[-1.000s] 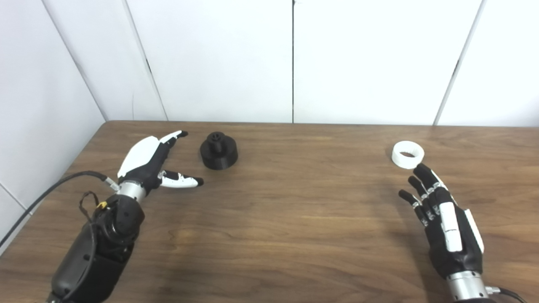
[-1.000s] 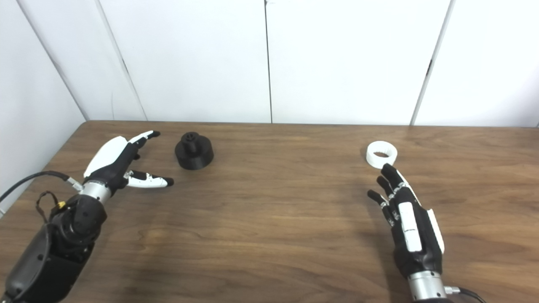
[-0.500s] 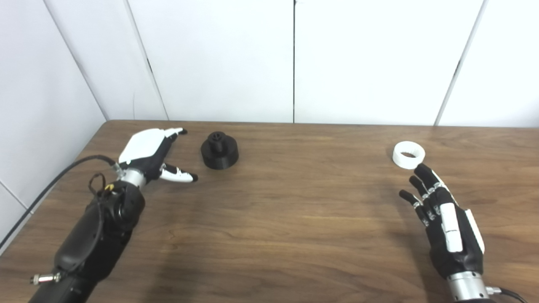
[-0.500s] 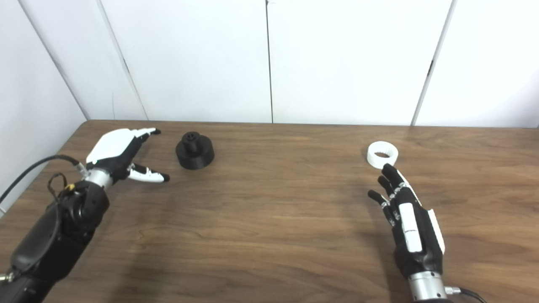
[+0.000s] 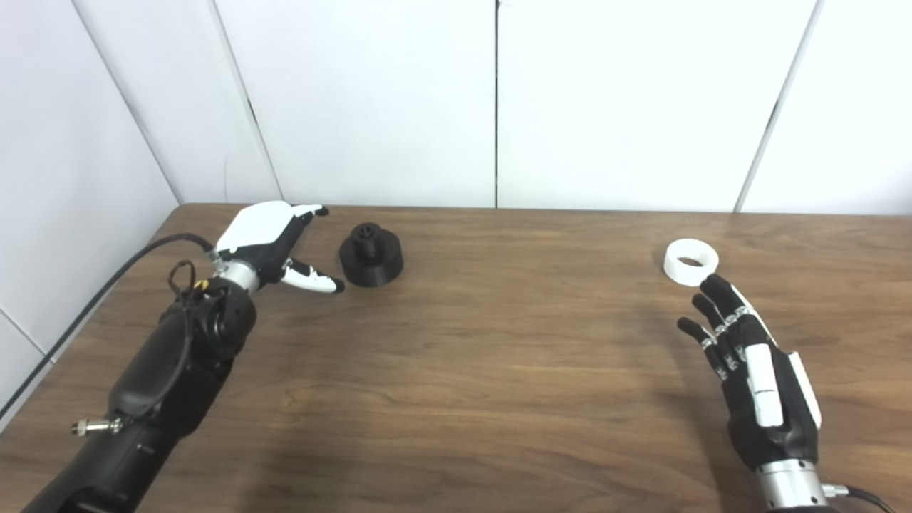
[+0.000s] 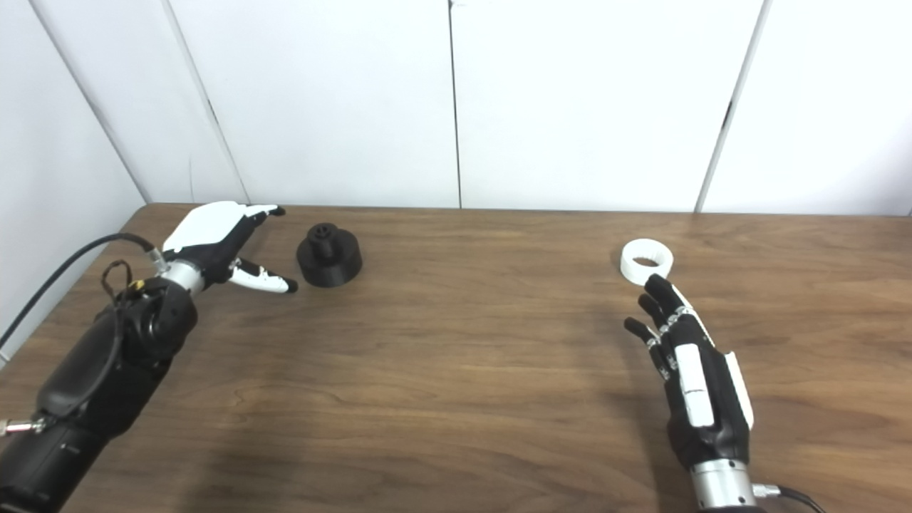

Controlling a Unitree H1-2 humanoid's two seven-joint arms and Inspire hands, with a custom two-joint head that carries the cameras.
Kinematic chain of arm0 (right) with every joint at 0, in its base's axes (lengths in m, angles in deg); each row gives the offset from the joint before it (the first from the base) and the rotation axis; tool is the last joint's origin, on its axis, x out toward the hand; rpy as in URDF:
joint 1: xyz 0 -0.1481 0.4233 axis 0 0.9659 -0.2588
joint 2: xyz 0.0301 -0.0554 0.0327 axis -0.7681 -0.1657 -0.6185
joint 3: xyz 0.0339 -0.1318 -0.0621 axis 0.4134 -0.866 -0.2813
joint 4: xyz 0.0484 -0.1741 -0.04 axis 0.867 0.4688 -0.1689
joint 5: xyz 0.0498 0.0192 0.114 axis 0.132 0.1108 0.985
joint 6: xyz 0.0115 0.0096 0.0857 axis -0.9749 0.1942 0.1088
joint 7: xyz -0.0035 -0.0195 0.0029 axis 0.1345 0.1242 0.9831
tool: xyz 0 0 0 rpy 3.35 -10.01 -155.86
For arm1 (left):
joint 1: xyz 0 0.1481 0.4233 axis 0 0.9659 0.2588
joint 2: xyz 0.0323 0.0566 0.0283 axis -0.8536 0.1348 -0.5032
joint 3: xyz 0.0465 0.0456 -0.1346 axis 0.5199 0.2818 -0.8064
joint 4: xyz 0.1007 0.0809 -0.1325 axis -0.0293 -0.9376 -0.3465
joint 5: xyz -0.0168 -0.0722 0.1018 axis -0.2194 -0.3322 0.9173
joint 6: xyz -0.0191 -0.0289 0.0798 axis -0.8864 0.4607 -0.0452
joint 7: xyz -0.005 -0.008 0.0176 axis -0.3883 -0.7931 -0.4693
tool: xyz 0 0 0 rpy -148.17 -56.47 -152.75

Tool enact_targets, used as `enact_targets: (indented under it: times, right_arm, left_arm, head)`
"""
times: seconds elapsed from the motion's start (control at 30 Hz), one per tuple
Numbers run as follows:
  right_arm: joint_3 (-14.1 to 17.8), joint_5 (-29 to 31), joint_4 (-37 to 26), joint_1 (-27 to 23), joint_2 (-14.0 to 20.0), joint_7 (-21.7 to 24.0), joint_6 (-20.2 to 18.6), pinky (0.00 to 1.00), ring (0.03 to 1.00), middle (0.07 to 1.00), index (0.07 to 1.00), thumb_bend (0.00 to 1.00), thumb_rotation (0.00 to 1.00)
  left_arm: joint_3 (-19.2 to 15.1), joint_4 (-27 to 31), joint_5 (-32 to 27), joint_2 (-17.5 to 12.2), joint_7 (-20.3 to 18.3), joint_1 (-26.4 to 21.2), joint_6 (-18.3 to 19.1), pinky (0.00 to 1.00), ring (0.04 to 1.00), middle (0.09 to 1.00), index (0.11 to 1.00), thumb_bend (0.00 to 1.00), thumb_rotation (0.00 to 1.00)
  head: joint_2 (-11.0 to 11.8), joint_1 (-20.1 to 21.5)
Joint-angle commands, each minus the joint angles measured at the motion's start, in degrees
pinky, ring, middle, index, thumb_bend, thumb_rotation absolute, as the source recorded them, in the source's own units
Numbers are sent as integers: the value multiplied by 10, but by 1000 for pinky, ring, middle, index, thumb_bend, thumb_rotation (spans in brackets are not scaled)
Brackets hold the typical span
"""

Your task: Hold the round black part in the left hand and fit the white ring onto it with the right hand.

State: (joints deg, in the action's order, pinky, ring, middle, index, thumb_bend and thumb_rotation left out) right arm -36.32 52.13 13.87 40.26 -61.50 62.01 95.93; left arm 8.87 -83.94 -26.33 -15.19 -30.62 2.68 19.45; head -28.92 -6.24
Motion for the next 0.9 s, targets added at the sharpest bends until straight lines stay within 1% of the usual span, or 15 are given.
enact_targets:
  times: [0.0,0.2,0.3,0.33,0.5,0.7,0.87]
  right_arm:
    - [-7,3,63,34,-16,6,19,828,930,923,871,620,825]
    - [-1,9,67,38,-16,4,24,810,921,915,865,610,817]
    - [0,12,71,41,-15,7,29,807,917,911,859,601,809]
    - [1,13,73,41,-14,9,31,808,919,912,855,596,802]
    - [1,16,76,43,-12,12,36,806,917,913,854,614,789]
    - [4,22,68,46,-10,11,37,799,893,887,846,615,778]
    - [6,23,61,48,-7,7,32,803,902,889,848,611,781]
  left_arm:
    - [-7,-5,-9,-8,-9,-43,5,891,964,944,906,857,360]
    - [4,-33,-20,-2,-38,-62,2,839,966,942,882,865,386]
    - [9,-45,-27,2,-49,-70,2,823,969,942,878,860,387]
    - [11,-49,-27,3,-52,-73,2,821,969,944,879,866,409]
    - [27,-77,-19,4,-60,-90,-2,832,963,943,876,850,445]
    - [47,-107,-11,4,-75,-112,7,834,968,934,866,859,469]
    - [54,-127,-13,8,-63,-117,6,824,965,921,857,872,462]
  head:
    - [1,0]
    - [10,0]
    - [18,-2]
    - [18,-2]
    - [12,0]
    - [7,2]
    - [4,3]
